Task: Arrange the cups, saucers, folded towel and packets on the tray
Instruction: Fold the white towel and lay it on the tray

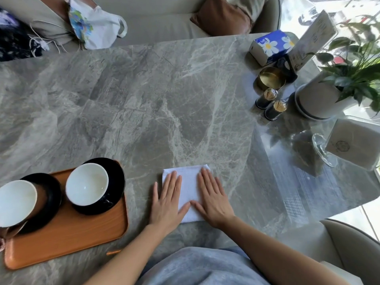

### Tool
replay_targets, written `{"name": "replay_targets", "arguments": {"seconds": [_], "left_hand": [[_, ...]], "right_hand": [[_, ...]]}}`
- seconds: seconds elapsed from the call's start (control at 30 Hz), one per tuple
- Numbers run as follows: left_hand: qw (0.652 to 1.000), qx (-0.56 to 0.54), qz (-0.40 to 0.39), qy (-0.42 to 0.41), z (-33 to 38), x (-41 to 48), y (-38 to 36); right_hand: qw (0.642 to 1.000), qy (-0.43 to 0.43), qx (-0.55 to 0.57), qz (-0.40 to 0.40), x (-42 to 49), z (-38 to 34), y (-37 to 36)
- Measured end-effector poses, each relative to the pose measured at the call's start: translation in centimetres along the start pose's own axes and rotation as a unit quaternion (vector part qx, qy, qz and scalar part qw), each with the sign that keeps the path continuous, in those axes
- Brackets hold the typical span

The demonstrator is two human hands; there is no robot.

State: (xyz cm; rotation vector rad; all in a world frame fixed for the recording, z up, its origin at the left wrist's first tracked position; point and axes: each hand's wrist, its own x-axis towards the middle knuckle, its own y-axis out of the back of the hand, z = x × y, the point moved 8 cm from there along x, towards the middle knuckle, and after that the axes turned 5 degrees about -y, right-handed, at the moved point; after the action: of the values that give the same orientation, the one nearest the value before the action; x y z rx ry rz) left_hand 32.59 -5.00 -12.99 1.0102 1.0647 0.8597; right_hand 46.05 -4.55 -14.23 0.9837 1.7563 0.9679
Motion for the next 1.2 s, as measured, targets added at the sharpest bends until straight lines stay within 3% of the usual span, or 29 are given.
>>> {"name": "replay_targets", "arguments": {"seconds": [0.23,0.5,0.6,0.67,0.77,0.9,1.03,1.2], "left_hand": [[0.999,0.019,-0.038,-0.014,0.1,0.3,0.0],[0.999,0.023,-0.030,-0.023,0.3,0.3,0.3],[0.999,-0.004,-0.016,-0.030,0.6,0.0,1.4],[0.993,-0.077,0.022,-0.081,1.1,-1.1,2.0],[0.976,-0.167,0.051,-0.134,1.3,-3.6,2.3],[0.977,-0.144,0.009,-0.160,1.9,-4.8,1.9],[0.984,-0.096,-0.008,-0.151,2.0,-4.5,1.9],[0.988,-0.077,0.000,-0.135,2.3,-3.3,2.2]], "right_hand": [[0.999,-0.014,-0.025,-0.025,0.2,0.7,-0.7],[1.000,-0.011,-0.020,-0.017,0.2,0.6,-0.4],[0.996,-0.002,0.088,-0.003,0.0,0.5,1.4],[0.986,0.013,0.162,0.037,-0.9,0.9,3.8],[0.987,0.074,0.123,0.071,-3.3,1.0,6.0],[0.992,0.125,0.021,-0.025,-5.8,1.0,3.5],[0.995,0.089,0.008,-0.045,-5.7,1.5,2.1],[0.994,0.044,0.094,0.024,-4.7,1.4,3.6]]}}
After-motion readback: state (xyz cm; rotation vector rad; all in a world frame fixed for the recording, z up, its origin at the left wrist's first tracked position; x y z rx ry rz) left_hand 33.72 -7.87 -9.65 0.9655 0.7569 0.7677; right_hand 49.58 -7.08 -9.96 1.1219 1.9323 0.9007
